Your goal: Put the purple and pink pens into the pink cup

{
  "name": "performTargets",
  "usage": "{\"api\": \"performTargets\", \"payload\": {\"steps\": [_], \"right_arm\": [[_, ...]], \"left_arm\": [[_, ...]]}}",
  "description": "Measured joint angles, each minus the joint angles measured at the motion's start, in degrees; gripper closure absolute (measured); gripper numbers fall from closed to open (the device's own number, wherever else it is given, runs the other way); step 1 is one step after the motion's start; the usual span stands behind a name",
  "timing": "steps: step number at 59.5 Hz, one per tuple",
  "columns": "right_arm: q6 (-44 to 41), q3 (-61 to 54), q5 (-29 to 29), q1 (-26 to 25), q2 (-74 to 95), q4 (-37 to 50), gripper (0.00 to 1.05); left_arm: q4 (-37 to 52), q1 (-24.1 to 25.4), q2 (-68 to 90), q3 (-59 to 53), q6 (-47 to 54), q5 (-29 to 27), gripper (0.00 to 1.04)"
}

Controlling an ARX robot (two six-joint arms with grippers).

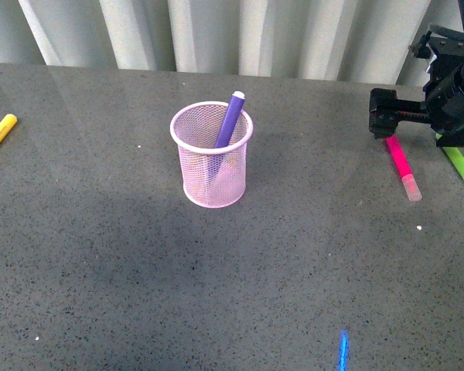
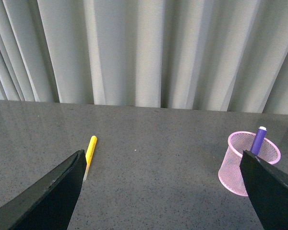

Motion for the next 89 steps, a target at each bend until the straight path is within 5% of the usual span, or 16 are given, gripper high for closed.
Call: {"api": "performTargets", "payload": {"steps": [28, 46, 57, 70, 79, 89], "right_arm": [[-0.1, 6.1, -2.0, 0.5, 5.3, -2.9, 0.07], [-0.4, 6.8, -5.0, 1.2, 5.8, -3.0, 0.68], [-0.1, 5.2, -5.1, 1.8, 5.5, -0.7, 0.92], [-0.6, 0.2, -3.1, 1.9, 3.3, 5.6, 0.93], [-6.6, -6.8, 1.7, 3.3, -1.2, 20.5, 0.93], [-11.7, -10.9, -2.5, 6.4, -7.2, 35.8, 0.93]], "left_arm": [[0.0, 0.0, 0.0, 0.0, 0.0, 0.0, 0.07], [0.0, 0.0, 0.0, 0.0, 0.0, 0.0, 0.07], [0.0, 0.0, 0.0, 0.0, 0.0, 0.0, 0.07], [0.0, 0.0, 0.0, 0.0, 0.0, 0.0, 0.07], [0.0, 0.0, 0.0, 0.0, 0.0, 0.0, 0.07], [0.0, 0.0, 0.0, 0.0, 0.0, 0.0, 0.07]]}}
